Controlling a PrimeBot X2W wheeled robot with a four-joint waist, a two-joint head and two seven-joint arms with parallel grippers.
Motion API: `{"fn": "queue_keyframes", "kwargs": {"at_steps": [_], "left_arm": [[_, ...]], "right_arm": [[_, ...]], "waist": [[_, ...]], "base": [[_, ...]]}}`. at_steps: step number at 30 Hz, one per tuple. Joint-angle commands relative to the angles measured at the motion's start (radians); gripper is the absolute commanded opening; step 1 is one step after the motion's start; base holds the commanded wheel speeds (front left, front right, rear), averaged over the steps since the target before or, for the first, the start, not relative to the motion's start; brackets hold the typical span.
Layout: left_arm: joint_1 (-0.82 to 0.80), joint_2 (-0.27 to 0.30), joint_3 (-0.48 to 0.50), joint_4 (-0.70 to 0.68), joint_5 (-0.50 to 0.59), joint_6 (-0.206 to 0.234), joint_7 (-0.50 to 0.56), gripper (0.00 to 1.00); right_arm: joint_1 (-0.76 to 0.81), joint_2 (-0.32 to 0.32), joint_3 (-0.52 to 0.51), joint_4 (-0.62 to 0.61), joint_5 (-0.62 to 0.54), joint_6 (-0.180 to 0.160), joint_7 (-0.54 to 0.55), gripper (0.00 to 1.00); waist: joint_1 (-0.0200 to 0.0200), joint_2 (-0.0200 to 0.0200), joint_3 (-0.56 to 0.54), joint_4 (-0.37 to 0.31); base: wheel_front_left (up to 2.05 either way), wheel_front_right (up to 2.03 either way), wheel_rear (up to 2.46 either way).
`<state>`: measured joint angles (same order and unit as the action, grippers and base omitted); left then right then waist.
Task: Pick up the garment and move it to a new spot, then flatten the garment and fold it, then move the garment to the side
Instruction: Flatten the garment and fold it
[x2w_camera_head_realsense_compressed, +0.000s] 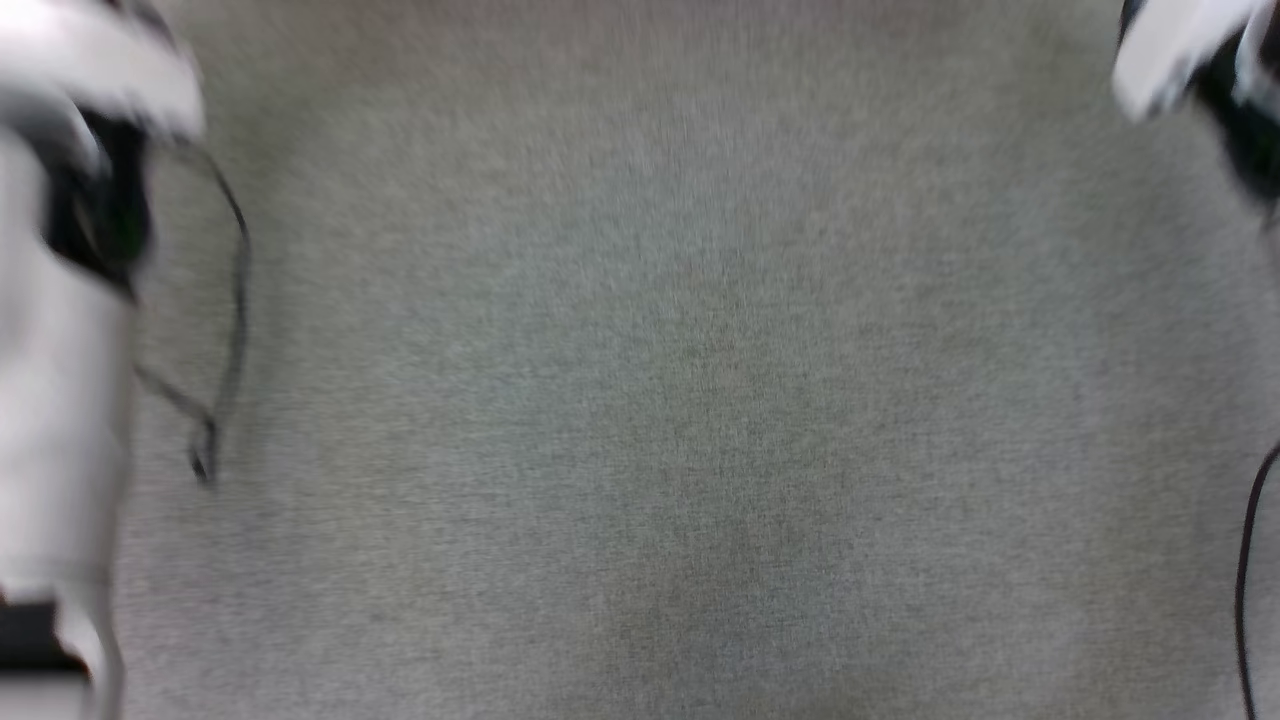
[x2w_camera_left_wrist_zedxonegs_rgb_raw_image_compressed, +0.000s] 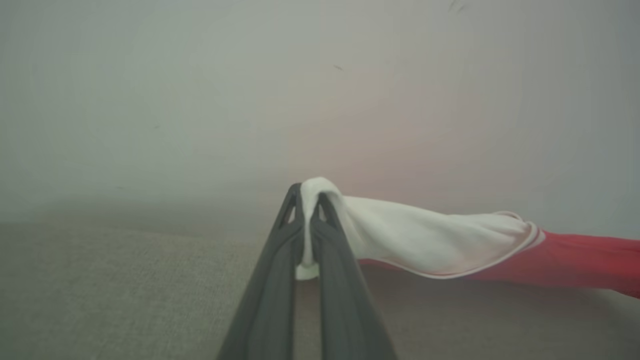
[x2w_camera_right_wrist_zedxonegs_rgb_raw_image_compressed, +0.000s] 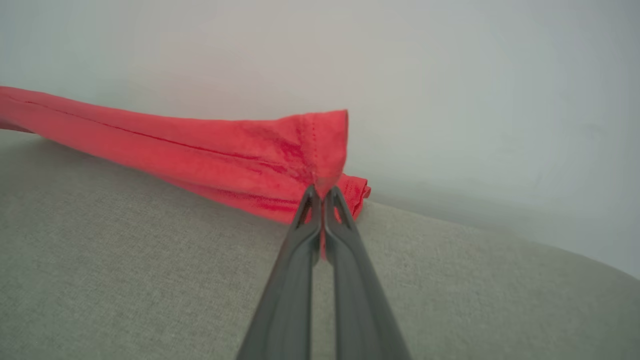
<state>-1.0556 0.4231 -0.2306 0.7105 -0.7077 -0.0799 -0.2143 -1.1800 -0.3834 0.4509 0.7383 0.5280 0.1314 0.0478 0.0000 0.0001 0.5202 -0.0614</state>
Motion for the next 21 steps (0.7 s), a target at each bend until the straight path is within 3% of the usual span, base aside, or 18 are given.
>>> {"fn": "queue_keyframes", "kwargs": {"at_steps": [1, 7, 11, 17, 21], "left_arm": [[0.039, -0.004, 0.002, -0.009, -0.006, -0.006, -0.003, 0.0], [0.441, -0.006, 0.008, -0.184, -0.058, 0.061, 0.031, 0.0], [0.691, 0.021, 0.025, -0.354, -0.074, 0.146, 0.07, 0.0], [1.037, 0.038, 0.044, -0.621, -0.105, 0.291, 0.142, 0.0], [1.211, 0.041, 0.047, -0.752, -0.133, 0.364, 0.206, 0.0]], "right_arm": [[0.035, -0.014, 0.004, -0.007, 0.009, -0.001, 0.0, 0.0], [0.361, -0.067, 0.015, -0.119, 0.073, -0.002, 0.027, 0.0], [0.564, -0.083, -0.028, -0.2, 0.067, -0.002, 0.036, 0.0], [0.857, -0.046, -0.132, -0.326, 0.039, -0.002, 0.066, 0.0], [1.039, -0.015, -0.212, -0.418, 0.008, -0.002, 0.122, 0.0]], "waist": [[0.0, -0.0001, -0.102, 0.024], [0.0, -0.0001, -0.263, 0.034], [0.0, -0.0001, -0.333, 0.033], [0.0, -0.0001, -0.421, 0.028], [0.0, -0.0001, -0.471, 0.04]], "base": [[0.0, 0.0, 0.0], [0.0, 0.0, 0.0], [0.0, 0.0, 0.0], [0.0, 0.0, 0.0], [0.0, 0.0, 0.0]]}}
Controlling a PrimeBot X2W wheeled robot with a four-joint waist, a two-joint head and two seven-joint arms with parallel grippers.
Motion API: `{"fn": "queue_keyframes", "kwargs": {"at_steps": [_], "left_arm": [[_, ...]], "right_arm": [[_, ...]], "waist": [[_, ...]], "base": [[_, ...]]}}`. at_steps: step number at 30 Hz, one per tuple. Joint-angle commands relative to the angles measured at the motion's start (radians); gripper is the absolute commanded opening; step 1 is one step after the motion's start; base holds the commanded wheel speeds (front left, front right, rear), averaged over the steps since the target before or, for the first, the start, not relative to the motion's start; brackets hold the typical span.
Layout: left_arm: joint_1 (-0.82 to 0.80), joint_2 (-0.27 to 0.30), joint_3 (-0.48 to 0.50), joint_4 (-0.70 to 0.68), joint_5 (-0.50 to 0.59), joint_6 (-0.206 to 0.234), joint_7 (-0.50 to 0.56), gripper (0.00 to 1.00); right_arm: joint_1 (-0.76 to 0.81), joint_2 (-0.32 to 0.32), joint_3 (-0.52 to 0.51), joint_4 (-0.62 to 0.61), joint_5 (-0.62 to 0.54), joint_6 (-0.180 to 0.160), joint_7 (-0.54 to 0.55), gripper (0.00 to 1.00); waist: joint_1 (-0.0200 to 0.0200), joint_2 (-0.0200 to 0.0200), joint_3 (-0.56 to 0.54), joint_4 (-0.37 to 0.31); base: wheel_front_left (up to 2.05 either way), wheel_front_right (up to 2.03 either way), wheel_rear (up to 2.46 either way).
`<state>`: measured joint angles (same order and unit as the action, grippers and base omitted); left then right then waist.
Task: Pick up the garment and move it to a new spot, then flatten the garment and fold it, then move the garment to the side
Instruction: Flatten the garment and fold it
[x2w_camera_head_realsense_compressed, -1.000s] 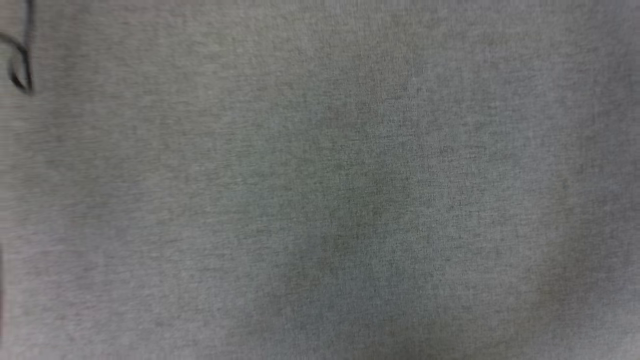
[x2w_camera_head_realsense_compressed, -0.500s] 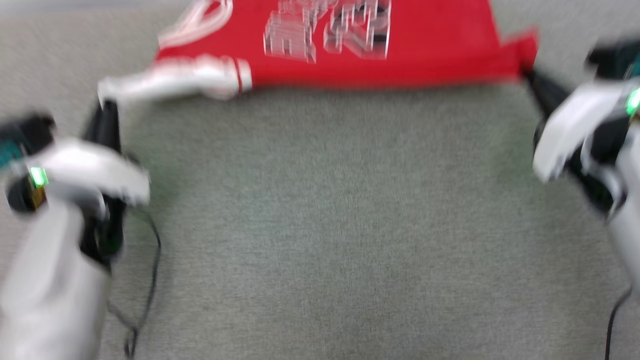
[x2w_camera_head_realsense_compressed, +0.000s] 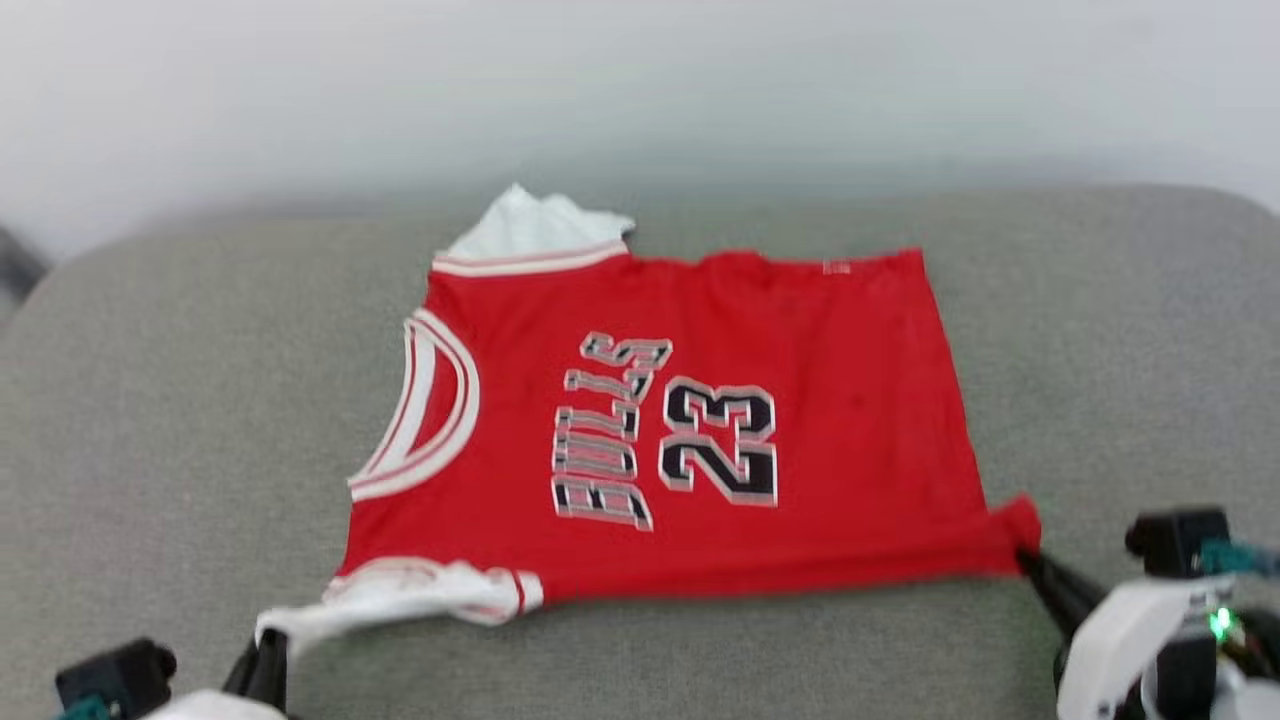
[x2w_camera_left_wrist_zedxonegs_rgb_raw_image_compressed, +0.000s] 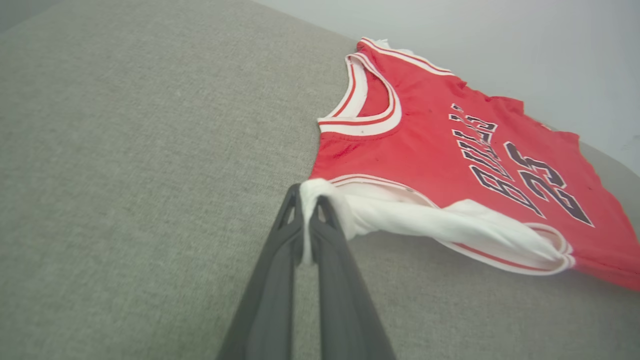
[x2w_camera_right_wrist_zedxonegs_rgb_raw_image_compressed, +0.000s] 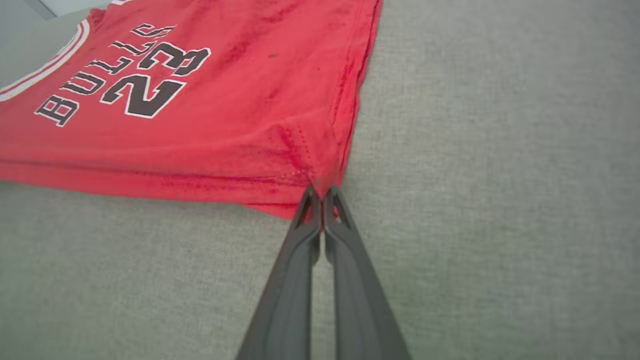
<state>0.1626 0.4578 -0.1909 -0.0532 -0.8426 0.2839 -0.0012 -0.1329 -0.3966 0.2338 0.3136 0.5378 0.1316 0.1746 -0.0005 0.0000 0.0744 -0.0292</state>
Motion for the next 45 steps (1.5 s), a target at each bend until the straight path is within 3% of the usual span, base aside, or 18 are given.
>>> {"fn": "queue_keyframes", "kwargs": {"at_steps": [1, 5, 10, 17, 22, 32, 33, 34, 35, 36, 37, 40, 41, 45], "left_arm": [[0.029, 0.01, 0.007, -0.015, -0.001, 0.013, 0.005, 0.0], [0.134, 0.027, 0.007, -0.108, -0.018, 0.06, 0.055, 0.0], [0.141, 0.047, -0.007, -0.177, -0.006, 0.07, 0.085, 0.0], [-0.051, 0.057, -0.057, -0.116, 0.031, 0.0, 0.104, 0.0], [-0.228, 0.042, -0.101, -0.003, 0.051, -0.07, 0.11, 0.0], [-0.467, 0.013, -0.134, 0.199, 0.055, -0.161, 0.121, 0.0], [-0.482, 0.011, -0.136, 0.218, 0.049, -0.167, 0.128, 0.0], [-0.494, 0.008, -0.139, 0.244, 0.043, -0.173, 0.138, 0.0], [-0.502, 0.004, -0.144, 0.267, 0.034, -0.179, 0.151, 0.0], [-0.511, 0.0, -0.145, 0.29, 0.027, -0.185, 0.16, 0.0], [-0.52, -0.002, -0.145, 0.314, 0.02, -0.19, 0.166, 0.24], [-0.534, -0.013, -0.141, 0.369, -0.006, -0.213, 0.179, 0.95], [-0.535, -0.01, -0.141, 0.382, -0.01, -0.217, 0.179, 1.0], [-0.535, -0.007, -0.128, 0.411, -0.025, -0.229, 0.166, 1.0]], "right_arm": [[0.04, 0.005, -0.015, -0.014, -0.016, -0.002, 0.015, 0.0], [0.196, 0.048, -0.098, -0.126, -0.059, -0.002, 0.09, 0.0], [0.274, 0.113, -0.165, -0.247, -0.107, -0.002, 0.177, 0.0], [0.191, 0.146, -0.184, -0.299, -0.154, -0.001, 0.249, 0.0], [0.094, 0.139, -0.17, -0.265, -0.17, -0.001, 0.274, 0.0], [-0.083, 0.107, -0.092, -0.162, -0.171, -0.001, 0.276, 0.0], [-0.096, 0.102, -0.085, -0.15, -0.176, -0.001, 0.27, 0.07], [-0.106, 0.103, -0.078, -0.132, -0.177, -0.001, 0.262, 0.33], [-0.115, 0.105, -0.071, -0.114, -0.176, -0.001, 0.255, 0.48], [-0.124, 0.107, -0.064, -0.101, -0.174, -0.001, 0.245, 0.78], [-0.132, 0.111, -0.058, -0.085, -0.168, -0.001, 0.236, 1.0], [-0.141, 0.109, -0.036, -0.054, -0.157, -0.001, 0.192, 1.0], [-0.142, 0.109, -0.033, -0.048, -0.156, -0.001, 0.171, 1.0], [-0.128, 0.12, -0.048, -0.045, -0.159, -0.001, 0.078, 1.0]], "waist": [[0.0005, 0.0, -0.038, 0.012], [0.0005, 0.0, -0.074, 0.023], [0.0005, 0.0, -0.067, 0.021], [0.0005, 0.0, -0.001, 0.013], [0.0005, 0.0, 0.061, 0.007], [0.0005, 0.0, 0.186, -0.005], [0.0005, 0.0, 0.195, -0.007], [0.0005, 0.0, 0.202, -0.009], [0.0005, 0.0, 0.206, -0.011], [0.0005, 0.0, 0.209, -0.014], [0.0005, 0.0, 0.21, -0.017], [0.0005, 0.0, 0.206, -0.025], [0.0005, 0.0, 0.201, -0.027], [0.0005, 0.0, 0.179, -0.033]], "base": [[0.0, 0.0, 0.0], [0.0, 0.0, 0.0], [0.0, 0.0, 0.0], [0.0, 0.0, 0.0], [0.0, 0.0, 0.0], [0.0, 0.0, 0.0], [0.0, 0.0, 0.0], [0.0, 0.0, 0.0], [0.0, 0.0, 0.0], [0.0, 0.0, 0.0], [0.0, 0.0, 0.0], [0.0, 0.0, 0.0], [0.0, 0.0, 0.0], [0.0, 0.0, 0.0]]}}
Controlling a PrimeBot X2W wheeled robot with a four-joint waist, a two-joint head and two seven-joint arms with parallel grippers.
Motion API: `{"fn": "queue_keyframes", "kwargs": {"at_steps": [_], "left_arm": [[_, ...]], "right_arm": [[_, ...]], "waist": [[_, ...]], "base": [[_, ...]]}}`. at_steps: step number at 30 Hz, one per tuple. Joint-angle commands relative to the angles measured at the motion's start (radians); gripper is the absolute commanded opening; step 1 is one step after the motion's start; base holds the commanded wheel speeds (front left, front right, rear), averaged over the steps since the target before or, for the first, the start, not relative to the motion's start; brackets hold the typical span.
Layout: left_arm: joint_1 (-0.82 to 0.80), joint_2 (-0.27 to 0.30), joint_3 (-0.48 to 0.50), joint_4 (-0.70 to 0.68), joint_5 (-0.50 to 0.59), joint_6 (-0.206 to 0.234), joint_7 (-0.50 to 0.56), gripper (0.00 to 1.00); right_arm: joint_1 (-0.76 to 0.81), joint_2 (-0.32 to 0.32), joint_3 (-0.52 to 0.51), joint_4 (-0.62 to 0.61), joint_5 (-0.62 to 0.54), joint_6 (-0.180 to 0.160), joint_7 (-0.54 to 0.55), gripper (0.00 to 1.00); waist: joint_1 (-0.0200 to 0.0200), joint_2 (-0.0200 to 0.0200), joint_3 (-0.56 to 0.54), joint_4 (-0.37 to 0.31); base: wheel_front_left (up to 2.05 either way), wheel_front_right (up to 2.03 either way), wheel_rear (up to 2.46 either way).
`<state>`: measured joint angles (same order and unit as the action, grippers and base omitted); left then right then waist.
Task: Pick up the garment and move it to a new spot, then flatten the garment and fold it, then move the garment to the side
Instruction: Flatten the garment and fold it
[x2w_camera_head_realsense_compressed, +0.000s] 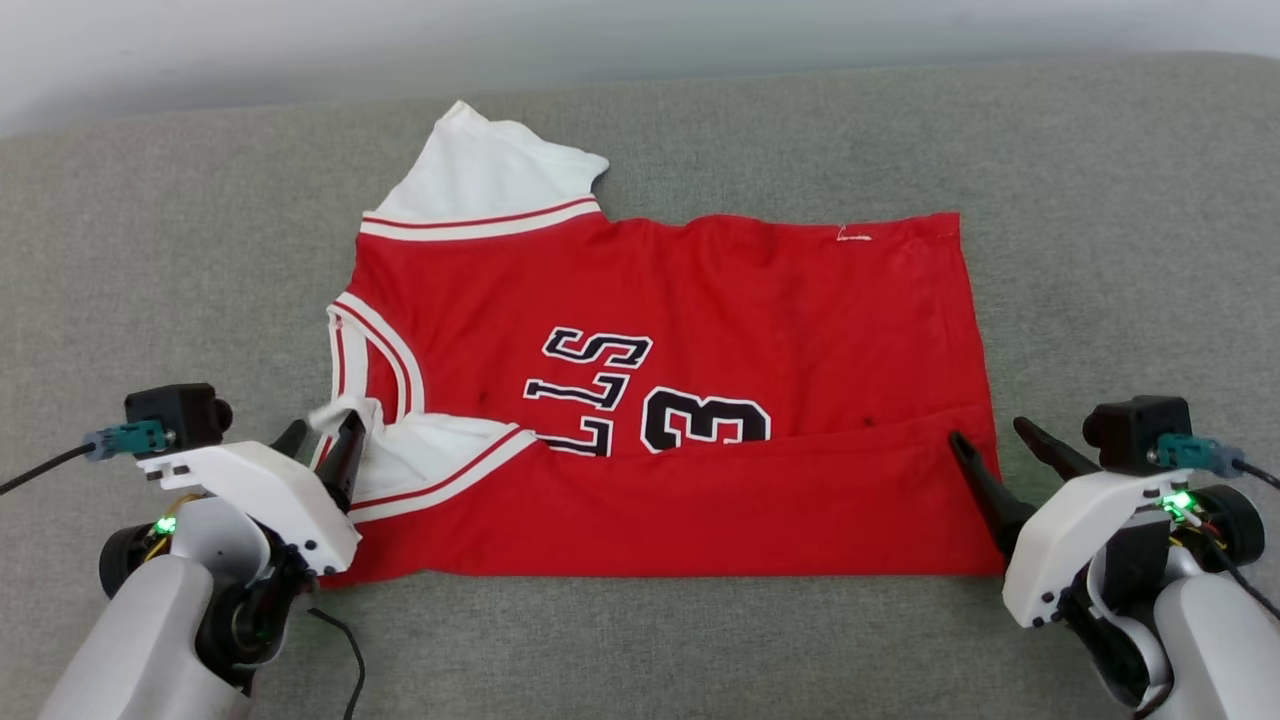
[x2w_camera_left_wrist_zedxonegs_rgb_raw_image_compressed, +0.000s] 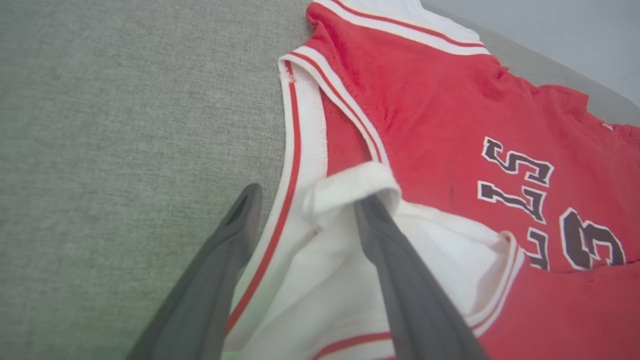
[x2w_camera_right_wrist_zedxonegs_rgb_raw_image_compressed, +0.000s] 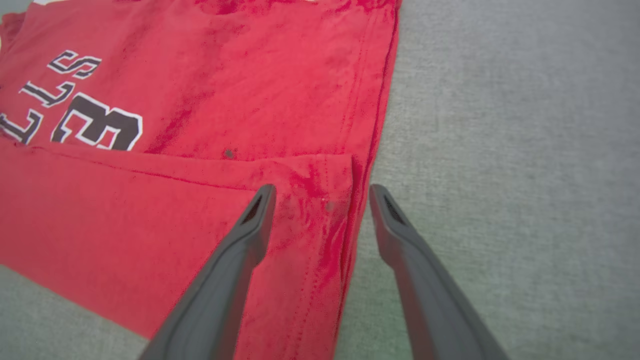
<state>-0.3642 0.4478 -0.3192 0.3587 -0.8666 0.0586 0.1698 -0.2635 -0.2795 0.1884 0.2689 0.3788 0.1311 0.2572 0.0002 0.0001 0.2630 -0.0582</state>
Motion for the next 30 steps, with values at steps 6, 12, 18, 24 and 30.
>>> {"fn": "queue_keyframes", "kwargs": {"at_steps": [6, 12, 18, 24, 30], "left_arm": [[0.057, 0.052, 0.046, -0.014, -0.033, 0.013, 0.004, 1.0], [0.122, 0.131, 0.065, -0.114, -0.075, 0.031, 0.109, 1.0], [0.178, 0.257, 0.013, -0.247, -0.135, 0.021, 0.382, 1.0], [0.172, 0.299, -0.004, -0.273, -0.178, 0.059, 0.528, 1.0], [0.136, 0.269, -0.012, -0.208, -0.198, 0.059, 0.548, 1.0]], "right_arm": [[0.073, 0.043, -0.039, -0.054, -0.043, -0.001, -0.219, 1.0], [0.148, 0.069, -0.084, -0.152, -0.085, -0.001, -0.268, 1.0], [0.213, 0.088, -0.113, -0.27, -0.111, -0.001, -0.225, 1.0], [0.224, 0.109, -0.128, -0.358, -0.125, -0.001, -0.196, 1.0], [0.204, 0.123, -0.124, -0.378, -0.12, -0.001, -0.181, 1.0]], "waist": [[-0.0002, -0.0001, -0.118, -0.027], [-0.0002, -0.0001, -0.194, -0.042], [-0.0002, -0.0001, -0.196, -0.049], [-0.0002, -0.0001, -0.12, -0.066], [-0.0002, -0.0001, -0.044, -0.083]], "base": [[0.0, 0.0, 0.0], [0.0, 0.0, 0.0], [0.0, 0.0, 0.0], [0.0, 0.0, 0.0], [0.0, 0.0, 0.0]]}}
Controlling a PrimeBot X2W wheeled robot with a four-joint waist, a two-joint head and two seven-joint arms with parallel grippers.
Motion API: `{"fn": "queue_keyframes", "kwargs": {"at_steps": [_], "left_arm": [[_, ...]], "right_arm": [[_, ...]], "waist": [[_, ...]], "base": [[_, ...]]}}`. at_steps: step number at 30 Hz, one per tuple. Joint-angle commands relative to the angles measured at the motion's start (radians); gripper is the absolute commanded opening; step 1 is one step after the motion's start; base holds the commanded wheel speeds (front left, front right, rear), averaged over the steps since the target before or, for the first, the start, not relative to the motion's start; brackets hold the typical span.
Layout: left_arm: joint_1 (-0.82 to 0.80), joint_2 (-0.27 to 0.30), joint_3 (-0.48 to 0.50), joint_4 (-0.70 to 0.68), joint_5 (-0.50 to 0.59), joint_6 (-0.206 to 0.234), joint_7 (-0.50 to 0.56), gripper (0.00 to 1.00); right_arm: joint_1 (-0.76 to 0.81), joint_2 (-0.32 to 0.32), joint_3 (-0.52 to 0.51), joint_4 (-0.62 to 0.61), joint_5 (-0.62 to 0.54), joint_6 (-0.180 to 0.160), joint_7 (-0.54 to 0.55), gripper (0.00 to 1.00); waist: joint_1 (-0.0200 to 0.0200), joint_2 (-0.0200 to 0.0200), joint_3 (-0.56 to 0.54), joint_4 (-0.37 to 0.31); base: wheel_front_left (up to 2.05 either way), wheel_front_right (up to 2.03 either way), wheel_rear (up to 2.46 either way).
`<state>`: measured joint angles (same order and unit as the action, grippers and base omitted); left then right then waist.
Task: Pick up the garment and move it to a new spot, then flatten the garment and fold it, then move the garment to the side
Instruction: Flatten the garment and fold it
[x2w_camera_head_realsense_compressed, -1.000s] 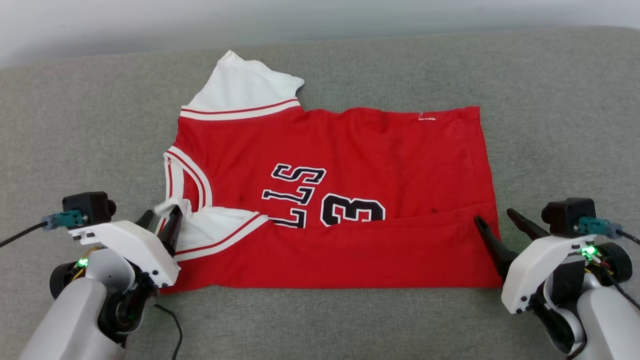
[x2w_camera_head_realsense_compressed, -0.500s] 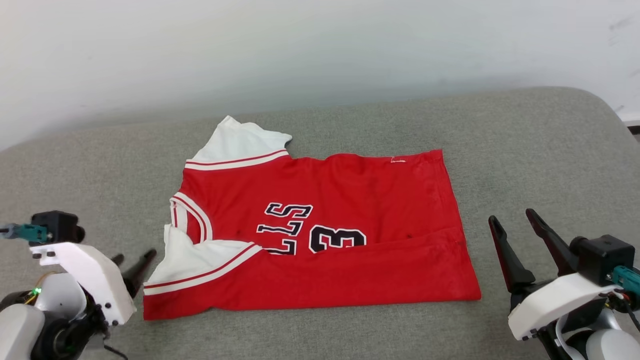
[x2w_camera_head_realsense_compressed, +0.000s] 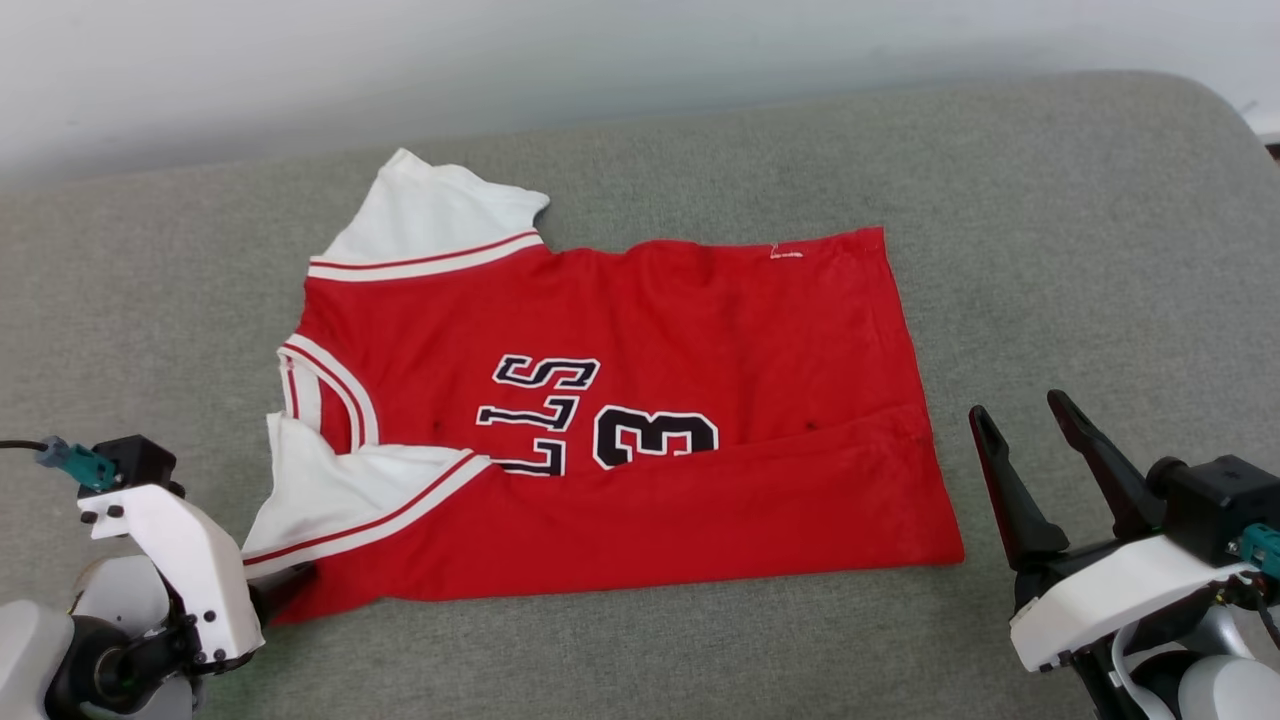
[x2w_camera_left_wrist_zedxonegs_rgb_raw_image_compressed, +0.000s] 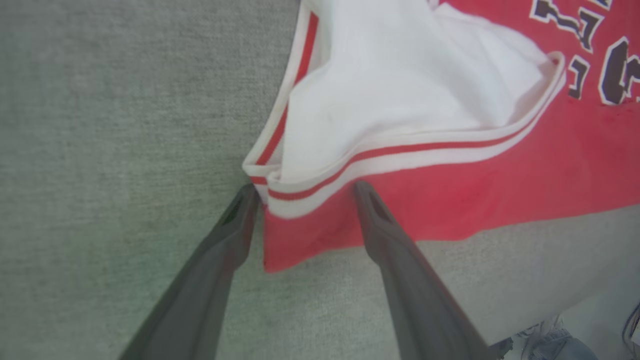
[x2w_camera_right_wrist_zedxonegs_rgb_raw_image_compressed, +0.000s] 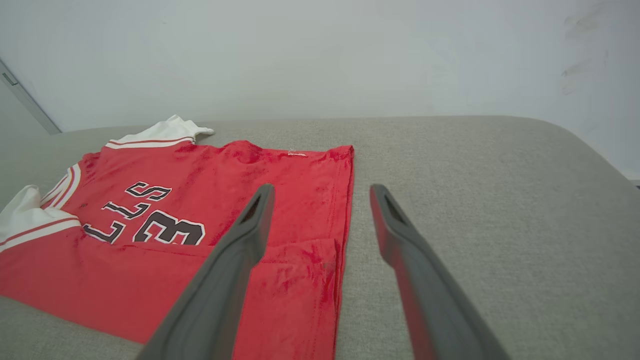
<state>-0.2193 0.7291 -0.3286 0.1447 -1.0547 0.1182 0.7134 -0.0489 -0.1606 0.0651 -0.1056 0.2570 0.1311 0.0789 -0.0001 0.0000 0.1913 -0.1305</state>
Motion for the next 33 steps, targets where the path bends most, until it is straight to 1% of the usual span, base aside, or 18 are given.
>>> {"fn": "queue_keyframes", "kwargs": {"at_steps": [1, 3, 4, 6, 9, 12, 14, 16, 20, 23, 28, 33], "left_arm": [[-0.014, -0.02, -0.004, 0.019, -0.016, -0.004, 0.006, 1.0], [-0.016, -0.04, -0.016, 0.051, -0.021, -0.014, 0.01, 1.0], [-0.017, -0.053, -0.022, 0.065, -0.02, -0.019, 0.004, 0.48], [-0.018, -0.077, -0.032, 0.089, -0.028, -0.031, -0.003, 0.0], [-0.013, -0.102, -0.047, 0.109, -0.032, -0.046, -0.006, 0.0], [-0.021, -0.104, -0.041, 0.127, -0.03, -0.059, -0.026, 0.0], [-0.029, -0.104, -0.031, 0.13, -0.026, -0.07, -0.049, 0.0], [-0.035, -0.098, -0.02, 0.118, -0.018, -0.07, -0.072, 0.0], [-0.04, -0.084, -0.004, 0.053, -0.003, -0.058, -0.101, 0.0], [-0.044, -0.074, -0.011, -0.005, 0.024, -0.042, -0.112, 0.0], [-0.038, -0.072, -0.018, -0.086, 0.045, -0.014, -0.114, 0.0], [-0.03, -0.074, -0.023, -0.127, 0.048, 0.001, -0.109, 0.0]], "right_arm": [[-0.013, 0.004, -0.003, 0.0, 0.004, -0.001, 0.001, 1.0], [-0.019, 0.003, -0.006, 0.005, 0.007, -0.001, 0.005, 1.0], [-0.021, 0.002, -0.013, 0.009, 0.013, -0.001, 0.008, 1.0], [-0.023, -0.001, -0.026, 0.017, 0.028, -0.001, 0.022, 1.0], [-0.027, -0.01, -0.051, 0.026, 0.057, -0.001, 0.06, 1.0], [-0.03, -0.024, -0.071, 0.033, 0.091, -0.001, 0.124, 1.0], [-0.034, -0.039, -0.081, 0.044, 0.11, -0.001, 0.186, 1.0], [-0.04, -0.055, -0.088, 0.06, 0.133, -0.001, 0.27, 1.0], [-0.063, -0.091, -0.093, 0.111, 0.176, -0.001, 0.466, 1.0], [-0.085, -0.097, -0.085, 0.141, 0.196, -0.001, 0.567, 1.0], [-0.142, -0.074, -0.056, 0.209, 0.224, -0.001, 0.638, 1.0], [-0.188, -0.049, 0.002, 0.303, 0.254, 0.0, 0.696, 1.0]], "waist": [[0.0001, 0.0, 0.036, -0.012], [0.0001, 0.0, 0.049, -0.016], [0.0001, 0.0, 0.052, -0.017], [0.0001, 0.0, 0.057, -0.018], [0.0001, 0.0, 0.058, -0.015], [0.0001, 0.0, 0.052, -0.007], [0.0001, 0.0, 0.046, -0.001], [0.0001, 0.0, 0.041, 0.006], [0.0001, 0.0, 0.043, 0.034], [0.0001, 0.0, 0.059, 0.06], [0.0001, 0.0, 0.092, 0.089], [0.0001, 0.0, 0.109, 0.1]], "base": [[0.0, 0.0, 0.0], [0.0, 0.0, 0.0], [0.0, 0.0, 0.0], [0.0, 0.0, 0.0], [0.0, 0.0, 0.0], [0.0, 0.0, 0.0], [0.0, 0.0, 0.0], [0.0, 0.0, 0.0], [0.0, 0.0, 0.0], [0.0, 0.0, 0.0], [0.0, 0.0, 0.0], [0.0, 0.0, 0.0]]}}
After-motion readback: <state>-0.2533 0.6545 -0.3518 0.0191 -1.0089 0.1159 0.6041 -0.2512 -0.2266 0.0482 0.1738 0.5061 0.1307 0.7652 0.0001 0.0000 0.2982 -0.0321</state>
